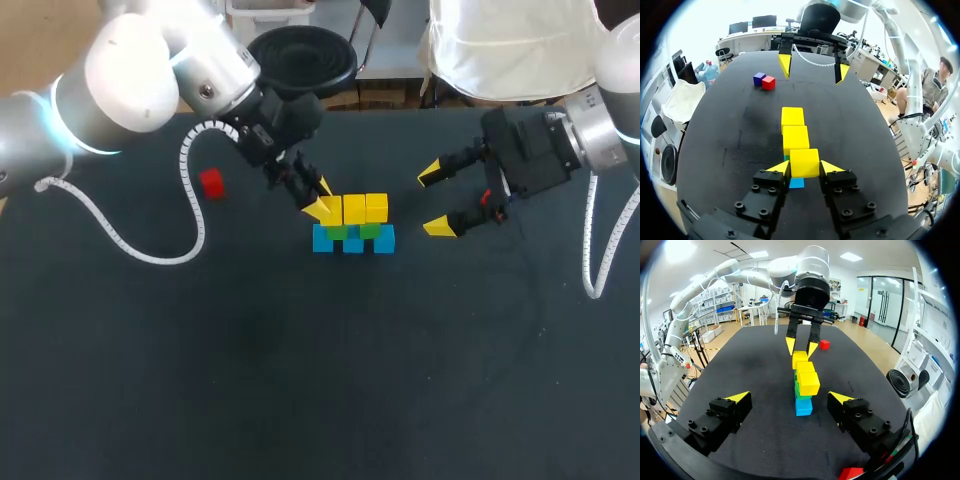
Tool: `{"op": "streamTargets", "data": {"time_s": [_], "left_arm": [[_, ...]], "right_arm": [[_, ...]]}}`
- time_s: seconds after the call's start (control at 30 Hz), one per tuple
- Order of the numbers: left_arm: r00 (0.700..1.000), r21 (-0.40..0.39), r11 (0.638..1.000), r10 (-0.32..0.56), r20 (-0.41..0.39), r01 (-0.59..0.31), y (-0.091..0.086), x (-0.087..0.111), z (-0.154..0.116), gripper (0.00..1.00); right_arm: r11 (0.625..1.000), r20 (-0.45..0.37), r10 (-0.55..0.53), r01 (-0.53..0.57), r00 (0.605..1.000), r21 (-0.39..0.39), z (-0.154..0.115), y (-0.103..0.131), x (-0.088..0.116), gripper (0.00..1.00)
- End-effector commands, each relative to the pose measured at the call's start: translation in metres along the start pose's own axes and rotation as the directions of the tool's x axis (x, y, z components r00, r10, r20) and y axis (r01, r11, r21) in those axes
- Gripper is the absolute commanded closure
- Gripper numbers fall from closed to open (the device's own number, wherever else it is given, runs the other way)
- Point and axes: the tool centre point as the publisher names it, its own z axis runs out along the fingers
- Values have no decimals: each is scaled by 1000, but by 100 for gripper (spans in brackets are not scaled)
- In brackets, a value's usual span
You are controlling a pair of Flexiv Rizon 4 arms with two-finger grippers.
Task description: Place the blue cubes, place green cubes on the blue cubes, place the yellow cubes on the green cubes, then place the red cubes on the yellow cubes, and place purple cube on the red cubes.
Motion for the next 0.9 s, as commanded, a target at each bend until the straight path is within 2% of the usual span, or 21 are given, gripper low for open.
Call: {"op": "streamTargets", "data": {"time_s": [0.03, 0.9], "left_arm": [[1000, -7, 1000, 1, 0, -1, -2, 0, 0, 100], [1000, -14, 1000, 1, -1, -1, -2, 2, 2, 100]], "right_arm": [[1000, 2, -1, 1, 1000, 0, 0, 0, 0, 0], [1000, 2, -1, 1, 1000, 0, 0, 0, 0, 0]]}}
